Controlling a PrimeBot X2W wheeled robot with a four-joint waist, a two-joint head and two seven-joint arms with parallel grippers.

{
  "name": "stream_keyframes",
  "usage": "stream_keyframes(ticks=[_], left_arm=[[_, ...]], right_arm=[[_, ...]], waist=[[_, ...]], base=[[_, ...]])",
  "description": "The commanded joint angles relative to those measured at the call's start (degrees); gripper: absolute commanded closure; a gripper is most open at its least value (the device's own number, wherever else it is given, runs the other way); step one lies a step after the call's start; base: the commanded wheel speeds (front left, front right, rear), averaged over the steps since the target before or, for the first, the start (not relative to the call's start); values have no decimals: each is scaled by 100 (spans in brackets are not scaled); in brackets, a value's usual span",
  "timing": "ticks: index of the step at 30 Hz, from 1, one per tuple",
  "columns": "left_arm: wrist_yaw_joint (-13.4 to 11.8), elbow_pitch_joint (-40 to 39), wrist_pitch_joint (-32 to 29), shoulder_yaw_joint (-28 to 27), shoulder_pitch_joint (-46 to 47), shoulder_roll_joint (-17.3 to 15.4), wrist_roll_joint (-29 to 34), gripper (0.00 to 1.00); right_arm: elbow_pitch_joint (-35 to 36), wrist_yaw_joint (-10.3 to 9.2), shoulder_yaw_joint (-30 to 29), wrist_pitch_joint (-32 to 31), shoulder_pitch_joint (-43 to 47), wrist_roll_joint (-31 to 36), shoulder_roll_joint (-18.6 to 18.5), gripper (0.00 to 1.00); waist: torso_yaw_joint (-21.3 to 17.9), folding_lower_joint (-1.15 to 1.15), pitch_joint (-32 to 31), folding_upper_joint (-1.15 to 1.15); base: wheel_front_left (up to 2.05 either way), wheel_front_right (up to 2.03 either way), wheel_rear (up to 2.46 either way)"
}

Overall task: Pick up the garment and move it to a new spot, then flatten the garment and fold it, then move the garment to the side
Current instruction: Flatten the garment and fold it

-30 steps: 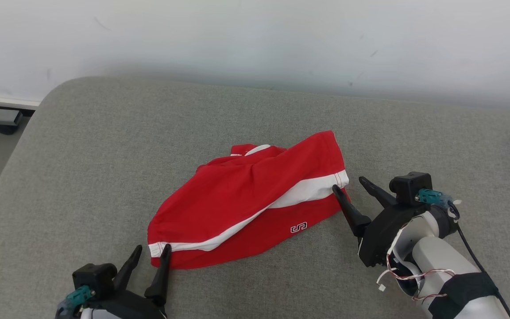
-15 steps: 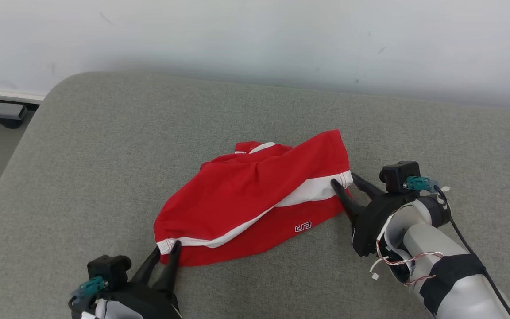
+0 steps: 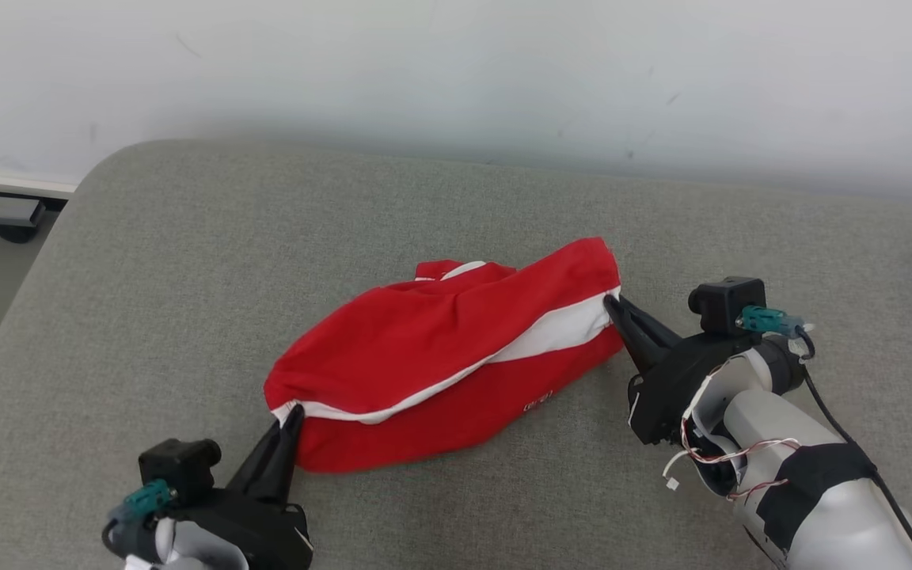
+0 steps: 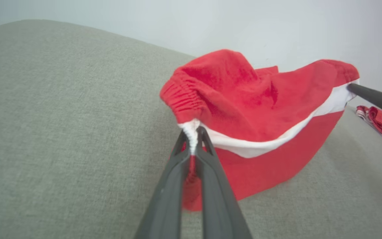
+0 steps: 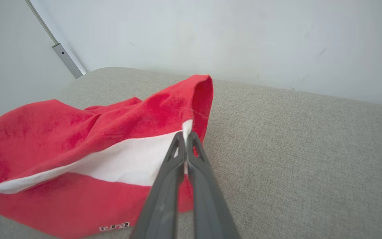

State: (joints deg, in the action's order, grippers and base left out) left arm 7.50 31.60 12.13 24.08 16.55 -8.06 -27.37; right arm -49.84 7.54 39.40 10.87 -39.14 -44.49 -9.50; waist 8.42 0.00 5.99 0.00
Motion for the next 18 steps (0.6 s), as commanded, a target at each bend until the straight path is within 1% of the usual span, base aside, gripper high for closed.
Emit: stream_keyframes(ticks=[1, 8, 13, 18], left_arm=[[-20, -104, -6, -20, 104, -106, -42, 100], [-128, -684, -271, -81, 355, -418, 58, 100], [-75, -1045, -652, -18, 746, -658, 53, 100], [-15, -1252, -1056, 182, 1431, -930, -70, 100]], right_arm=[[72, -12, 32, 52, -65, -119, -71, 100], [483, -12, 230, 47, -198, -642, -234, 100], [779, -12, 332, -76, -452, -1039, -412, 100], [984, -12, 387, -237, -895, -1364, -595, 100]], waist=[[-16, 0, -35, 0], [-101, 0, -112, 0], [-239, 0, -87, 0], [-391, 0, 92, 0]], base=[[0, 0, 0], [0, 0, 0], [0, 0, 0], [0, 0, 0]])
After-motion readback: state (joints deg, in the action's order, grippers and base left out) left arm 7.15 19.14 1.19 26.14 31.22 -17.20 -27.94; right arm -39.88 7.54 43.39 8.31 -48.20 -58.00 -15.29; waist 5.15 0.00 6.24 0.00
